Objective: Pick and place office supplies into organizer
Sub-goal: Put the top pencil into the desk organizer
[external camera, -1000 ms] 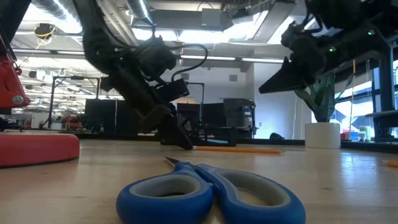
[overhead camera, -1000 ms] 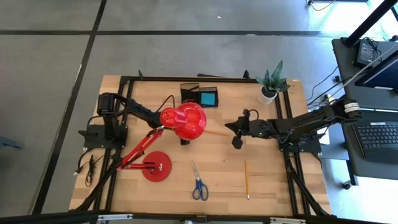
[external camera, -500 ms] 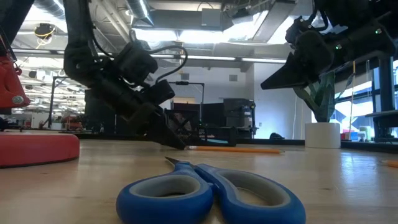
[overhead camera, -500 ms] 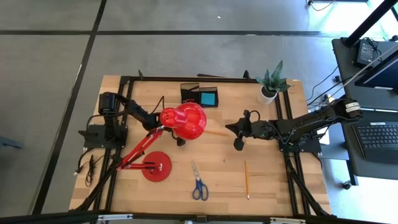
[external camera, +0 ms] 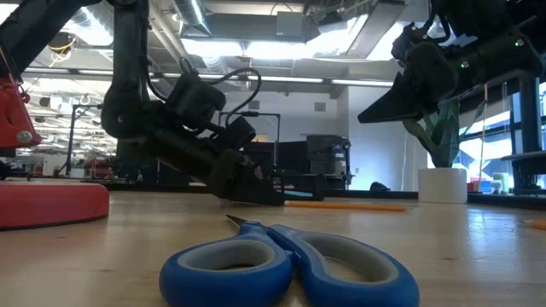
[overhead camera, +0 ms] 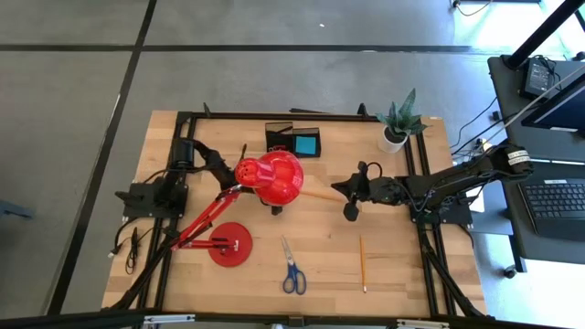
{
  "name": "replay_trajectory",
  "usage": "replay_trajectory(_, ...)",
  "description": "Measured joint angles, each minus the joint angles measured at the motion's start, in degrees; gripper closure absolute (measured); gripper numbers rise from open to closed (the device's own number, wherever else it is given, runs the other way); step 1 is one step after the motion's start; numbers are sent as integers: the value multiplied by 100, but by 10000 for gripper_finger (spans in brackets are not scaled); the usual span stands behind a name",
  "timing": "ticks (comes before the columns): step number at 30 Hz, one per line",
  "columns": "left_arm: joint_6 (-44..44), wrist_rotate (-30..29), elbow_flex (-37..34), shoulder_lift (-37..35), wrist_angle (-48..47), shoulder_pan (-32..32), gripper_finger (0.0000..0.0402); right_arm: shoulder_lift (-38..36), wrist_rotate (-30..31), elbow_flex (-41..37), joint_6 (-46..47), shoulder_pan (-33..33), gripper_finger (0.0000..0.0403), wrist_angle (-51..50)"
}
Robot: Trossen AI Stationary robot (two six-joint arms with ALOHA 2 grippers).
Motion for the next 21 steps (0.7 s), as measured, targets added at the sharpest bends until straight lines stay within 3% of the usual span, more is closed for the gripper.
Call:
replay_trajectory(13, 308, 181, 138, -12, -197, -23, 302, 0, 0, 0, -2, 0, 396, -9)
replay_trajectory(21, 392, -46, 121, -22, -251, -30, 337, 0, -31, 0, -2, 0, 396, -9)
